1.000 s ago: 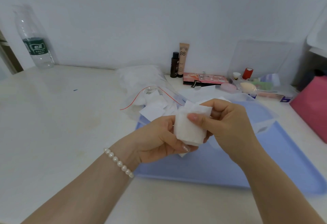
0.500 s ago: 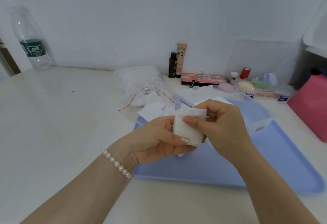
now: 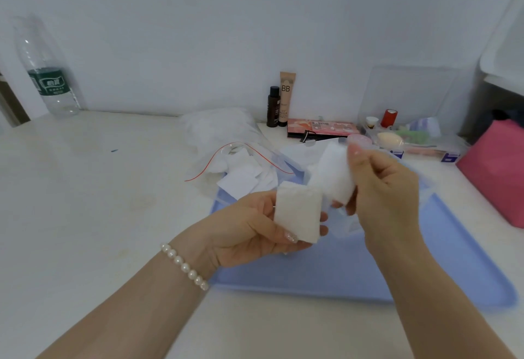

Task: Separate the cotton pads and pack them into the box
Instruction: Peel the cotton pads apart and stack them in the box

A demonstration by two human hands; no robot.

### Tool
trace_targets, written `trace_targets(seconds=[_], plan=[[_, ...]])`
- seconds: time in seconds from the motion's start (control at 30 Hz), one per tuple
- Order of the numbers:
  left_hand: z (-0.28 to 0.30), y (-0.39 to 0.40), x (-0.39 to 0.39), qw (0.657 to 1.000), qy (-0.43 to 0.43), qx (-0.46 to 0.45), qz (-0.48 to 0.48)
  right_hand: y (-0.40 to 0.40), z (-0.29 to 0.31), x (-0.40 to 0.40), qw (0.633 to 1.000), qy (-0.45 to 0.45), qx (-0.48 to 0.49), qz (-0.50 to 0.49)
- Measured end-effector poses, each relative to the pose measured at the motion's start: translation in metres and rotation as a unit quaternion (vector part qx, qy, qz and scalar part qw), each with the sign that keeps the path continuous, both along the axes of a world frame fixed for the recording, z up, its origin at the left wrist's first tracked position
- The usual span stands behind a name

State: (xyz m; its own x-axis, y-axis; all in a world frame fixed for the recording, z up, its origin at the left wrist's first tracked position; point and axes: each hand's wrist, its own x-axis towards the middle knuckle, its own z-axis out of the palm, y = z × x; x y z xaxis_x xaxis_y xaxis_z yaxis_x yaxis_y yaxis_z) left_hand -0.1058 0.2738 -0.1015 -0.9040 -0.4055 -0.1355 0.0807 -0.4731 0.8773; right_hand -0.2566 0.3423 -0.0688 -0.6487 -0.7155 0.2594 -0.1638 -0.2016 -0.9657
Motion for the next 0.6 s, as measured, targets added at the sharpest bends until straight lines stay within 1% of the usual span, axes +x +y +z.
trace_targets(seconds=[0.03, 0.07, 0.1, 0.17, 0.2, 0.27, 0.37, 0.47, 0.6], plan=[[-0.001, -0.001, 0.0, 1.0, 0.002, 0.012, 0.012, 0.001, 0.002, -0.002, 0.999, -0.013, -0.029, -0.03], [-0.002, -0.001, -0.001, 0.999, 0.001, 0.02, 0.026, 0.003, 0.004, -0.004, 0.998, -0.035, -0.049, -0.032], [-0.002, -0.002, -0.002, 0.999, -0.002, 0.022, 0.04, 0.005, 0.007, -0.004, 0.997, -0.06, -0.054, -0.004], [-0.004, -0.005, -0.003, 0.998, -0.014, 0.017, 0.054, 0.009, 0.012, 0.004, 0.99, -0.084, -0.03, 0.111], [-0.004, -0.005, -0.003, 0.998, -0.018, 0.007, 0.053, 0.01, 0.013, 0.009, 0.984, -0.071, -0.004, 0.163], [-0.001, -0.003, -0.004, 0.999, -0.019, -0.019, 0.042, 0.01, 0.01, 0.018, 0.976, -0.018, 0.043, 0.215], [0.003, 0.0, -0.004, 0.999, -0.008, -0.028, 0.043, 0.004, 0.002, 0.024, 0.977, 0.027, 0.051, 0.206], [0.002, 0.002, -0.003, 0.999, 0.001, -0.038, 0.034, 0.001, -0.003, 0.022, 0.982, 0.049, 0.044, 0.177], [0.003, 0.002, -0.003, 0.998, 0.002, -0.051, 0.025, 0.001, -0.004, 0.022, 0.983, 0.059, 0.051, 0.167]])
